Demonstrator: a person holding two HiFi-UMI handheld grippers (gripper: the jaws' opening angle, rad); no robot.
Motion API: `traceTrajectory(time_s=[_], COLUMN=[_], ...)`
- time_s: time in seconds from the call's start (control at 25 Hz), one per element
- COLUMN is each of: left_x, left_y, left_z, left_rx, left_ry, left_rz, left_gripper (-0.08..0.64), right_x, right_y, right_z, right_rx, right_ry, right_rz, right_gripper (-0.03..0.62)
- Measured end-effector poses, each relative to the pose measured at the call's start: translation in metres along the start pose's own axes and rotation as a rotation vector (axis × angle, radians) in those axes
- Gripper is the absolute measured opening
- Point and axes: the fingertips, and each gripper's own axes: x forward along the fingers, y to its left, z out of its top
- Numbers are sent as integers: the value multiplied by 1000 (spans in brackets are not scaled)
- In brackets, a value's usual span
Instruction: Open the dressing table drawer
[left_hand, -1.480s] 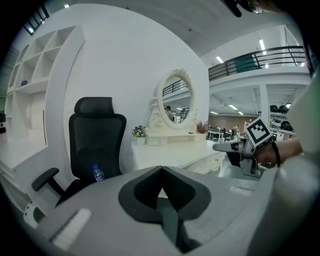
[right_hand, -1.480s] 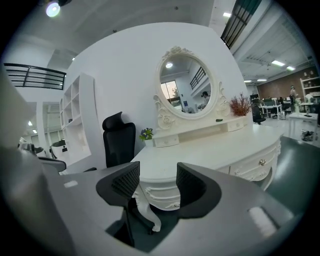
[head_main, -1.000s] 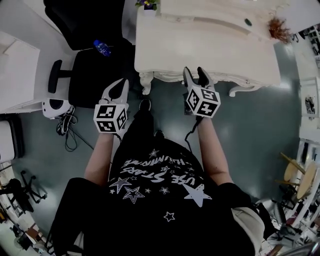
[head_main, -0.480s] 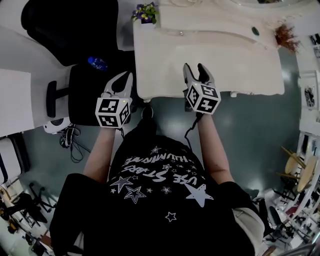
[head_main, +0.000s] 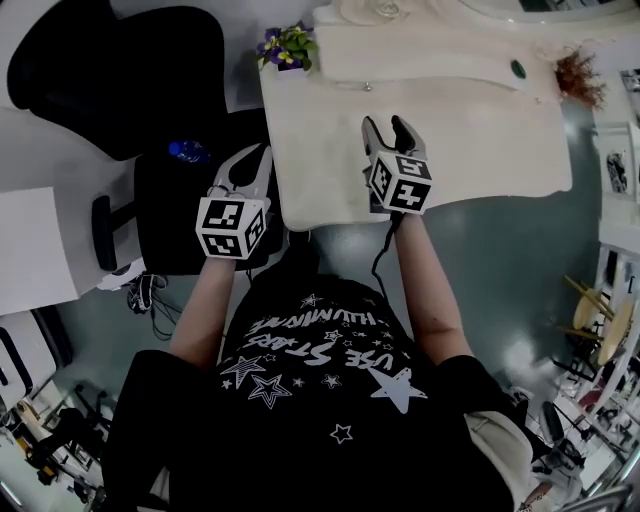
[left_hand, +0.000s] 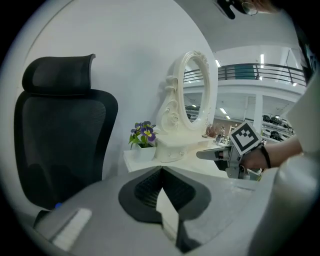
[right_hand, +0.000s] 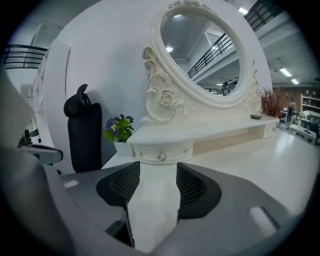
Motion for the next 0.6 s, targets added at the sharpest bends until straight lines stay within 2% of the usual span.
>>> traceTrajectory(time_s=[0.28, 0.6], left_x=[25, 40], left_y=[24, 31], left_z=[5, 3], left_rx=[0, -11], left_ry=[20, 43], left_rz=[-21, -42], left_gripper=[3, 3], right_x=[43, 79], right_y=[-2, -6], right_z=[9, 5], right_rx=[-61, -111], right_ry=[34, 91], right_rz=[-43, -84], right_gripper=[227, 202])
